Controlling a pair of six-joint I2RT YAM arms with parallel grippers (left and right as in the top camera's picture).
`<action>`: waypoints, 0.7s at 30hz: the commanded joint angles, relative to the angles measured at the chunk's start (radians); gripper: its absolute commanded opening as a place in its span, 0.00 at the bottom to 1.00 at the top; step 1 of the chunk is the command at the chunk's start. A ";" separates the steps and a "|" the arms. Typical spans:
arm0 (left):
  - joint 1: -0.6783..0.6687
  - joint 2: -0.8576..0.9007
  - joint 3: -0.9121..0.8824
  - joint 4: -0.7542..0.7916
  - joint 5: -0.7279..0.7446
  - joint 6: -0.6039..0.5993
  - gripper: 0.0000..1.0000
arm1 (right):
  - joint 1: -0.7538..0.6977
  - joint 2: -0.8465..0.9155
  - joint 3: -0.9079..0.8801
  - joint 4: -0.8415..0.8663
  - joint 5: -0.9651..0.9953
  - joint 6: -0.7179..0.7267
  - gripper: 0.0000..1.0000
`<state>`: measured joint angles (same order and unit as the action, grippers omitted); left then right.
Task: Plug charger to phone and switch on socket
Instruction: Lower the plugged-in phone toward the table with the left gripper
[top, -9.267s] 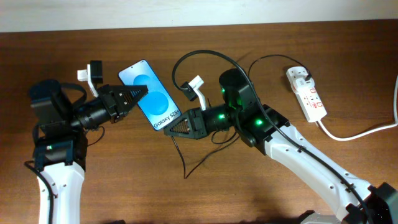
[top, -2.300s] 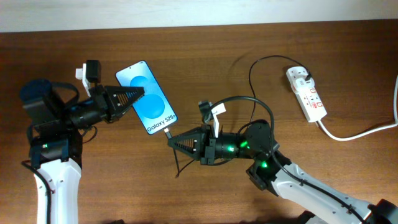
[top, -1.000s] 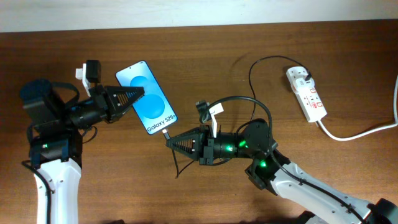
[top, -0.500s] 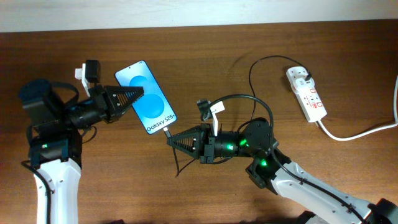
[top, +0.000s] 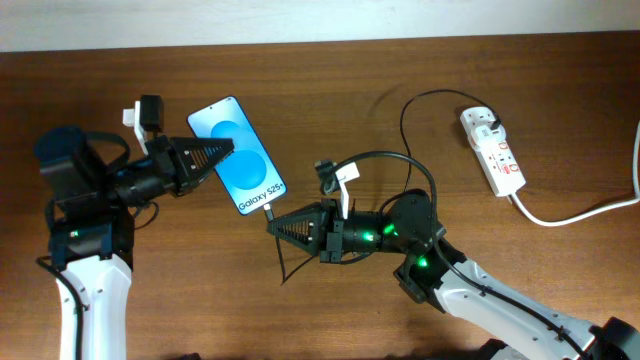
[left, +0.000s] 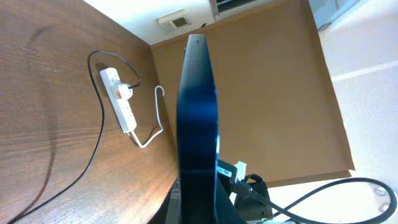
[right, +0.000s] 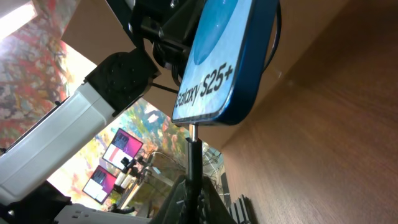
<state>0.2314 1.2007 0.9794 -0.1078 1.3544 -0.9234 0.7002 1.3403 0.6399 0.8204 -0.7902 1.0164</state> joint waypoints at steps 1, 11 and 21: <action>-0.044 -0.011 0.008 0.002 0.098 0.063 0.00 | 0.005 0.011 0.034 0.006 0.043 -0.017 0.04; -0.044 -0.011 0.007 -0.002 0.220 0.222 0.00 | -0.085 0.011 0.034 0.003 -0.125 -0.043 0.04; -0.098 -0.011 0.006 -0.002 0.216 0.222 0.00 | -0.100 0.008 0.058 0.010 -0.110 -0.043 0.04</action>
<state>0.1822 1.2007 0.9798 -0.1040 1.4605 -0.7212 0.6258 1.3502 0.6415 0.8085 -1.0168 0.9901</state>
